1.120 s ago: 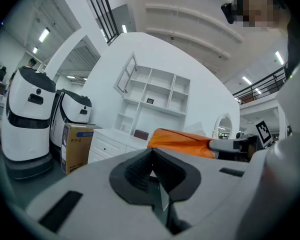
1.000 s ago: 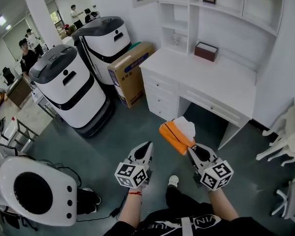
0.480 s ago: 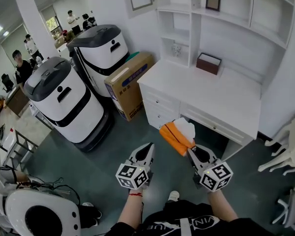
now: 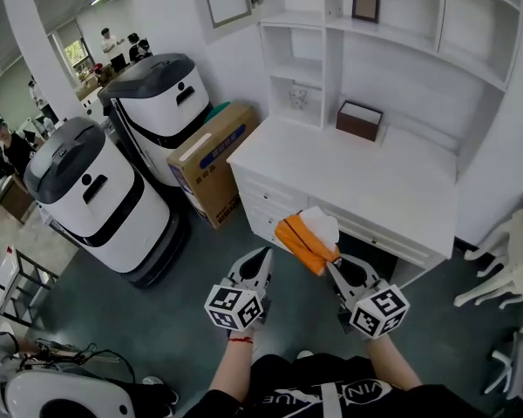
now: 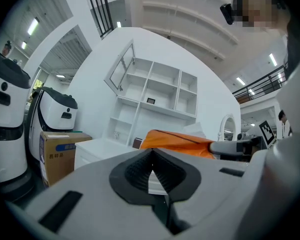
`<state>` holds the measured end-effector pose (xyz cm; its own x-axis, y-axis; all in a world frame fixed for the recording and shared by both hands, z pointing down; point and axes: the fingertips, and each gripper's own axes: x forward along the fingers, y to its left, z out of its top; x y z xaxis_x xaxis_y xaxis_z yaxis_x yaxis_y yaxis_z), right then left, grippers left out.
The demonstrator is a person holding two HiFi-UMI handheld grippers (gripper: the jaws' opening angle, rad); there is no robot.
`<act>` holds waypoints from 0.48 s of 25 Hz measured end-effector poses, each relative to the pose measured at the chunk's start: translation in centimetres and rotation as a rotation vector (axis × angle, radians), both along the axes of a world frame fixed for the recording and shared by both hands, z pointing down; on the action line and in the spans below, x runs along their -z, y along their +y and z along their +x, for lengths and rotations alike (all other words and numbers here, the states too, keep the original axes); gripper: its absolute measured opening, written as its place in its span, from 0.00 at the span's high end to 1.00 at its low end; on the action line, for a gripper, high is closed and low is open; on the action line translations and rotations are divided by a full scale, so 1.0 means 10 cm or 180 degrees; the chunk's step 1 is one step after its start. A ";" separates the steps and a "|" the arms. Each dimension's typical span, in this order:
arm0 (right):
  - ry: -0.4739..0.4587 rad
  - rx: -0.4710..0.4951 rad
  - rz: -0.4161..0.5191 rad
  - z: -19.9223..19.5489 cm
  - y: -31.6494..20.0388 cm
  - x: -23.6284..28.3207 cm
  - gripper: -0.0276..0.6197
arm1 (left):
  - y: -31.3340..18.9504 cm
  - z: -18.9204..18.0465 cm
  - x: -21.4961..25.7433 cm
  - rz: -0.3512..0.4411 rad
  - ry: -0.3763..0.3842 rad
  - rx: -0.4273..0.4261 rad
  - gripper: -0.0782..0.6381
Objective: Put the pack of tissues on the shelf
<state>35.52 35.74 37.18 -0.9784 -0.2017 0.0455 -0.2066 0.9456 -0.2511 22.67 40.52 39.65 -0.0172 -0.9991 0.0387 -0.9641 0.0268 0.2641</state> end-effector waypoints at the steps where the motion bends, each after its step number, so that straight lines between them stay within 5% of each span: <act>1: 0.0011 0.0010 0.0002 -0.03 -0.02 0.00 0.88 | -0.03 -0.02 0.00 0.0013 0.0010 0.0003 0.89; 12: 0.0075 -0.0116 -0.0048 -0.67 -0.53 -0.10 0.88 | -0.59 -0.69 -0.10 -0.0013 0.0063 -0.0078 0.89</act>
<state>28.83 30.45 38.15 -0.9690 -0.2364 0.0717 -0.2469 0.9335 -0.2599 15.74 34.67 40.63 0.0081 -0.9991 0.0428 -0.9591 0.0043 0.2831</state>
